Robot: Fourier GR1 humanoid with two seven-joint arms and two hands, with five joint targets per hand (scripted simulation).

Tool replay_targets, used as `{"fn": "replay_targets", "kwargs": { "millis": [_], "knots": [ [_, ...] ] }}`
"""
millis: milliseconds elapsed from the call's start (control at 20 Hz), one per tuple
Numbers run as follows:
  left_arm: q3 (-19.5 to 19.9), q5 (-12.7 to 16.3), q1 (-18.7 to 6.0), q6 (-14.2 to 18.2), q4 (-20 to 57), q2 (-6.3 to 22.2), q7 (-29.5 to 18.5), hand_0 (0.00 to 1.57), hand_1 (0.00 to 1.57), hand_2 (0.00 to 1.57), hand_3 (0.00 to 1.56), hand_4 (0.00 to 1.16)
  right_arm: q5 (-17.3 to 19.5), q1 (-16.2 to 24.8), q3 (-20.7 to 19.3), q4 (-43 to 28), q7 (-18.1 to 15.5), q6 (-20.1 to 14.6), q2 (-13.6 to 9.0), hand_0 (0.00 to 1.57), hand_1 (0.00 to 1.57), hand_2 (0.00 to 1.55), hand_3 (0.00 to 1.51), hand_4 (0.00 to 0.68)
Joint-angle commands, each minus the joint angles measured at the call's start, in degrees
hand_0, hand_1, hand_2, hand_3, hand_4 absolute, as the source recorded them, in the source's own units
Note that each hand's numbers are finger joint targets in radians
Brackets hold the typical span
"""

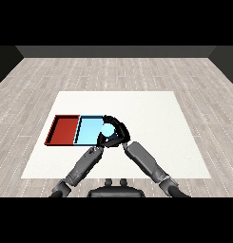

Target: Pick the blue can and put it in the blue box

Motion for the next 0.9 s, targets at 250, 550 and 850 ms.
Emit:
{"fn": "replay_targets", "kwargs": {
  "millis": [250,550,850],
  "knots": [
    [0.88,-3.5,-1.1,1.86,-0.39,-0.62,2.24,1.57,1.57,1.57,1.5,1.14,0.63,1.12,-4.13,3.28,-2.6,3.88,0.5,0.0,0.0,0.0,0.0,0.0],
    [3.69,-6.42,1.73,-0.97,-1.45,-0.25,1.18,1.57,1.57,1.57,1.51,1.13,3.09,7.63,-6.6,-8.05,1.7,6.45,-0.7,0.0,0.0,0.0,0.0,0.0],
    [5.74,-7.86,-0.46,-0.65,2.96,-0.61,0.38,1.57,1.57,1.57,1.5,1.13,2.66,13.09,-9.85,-17.35,4.92,8.25,-3.33,0.0,0.0,0.0,0.0,0.0]
  ]
}}
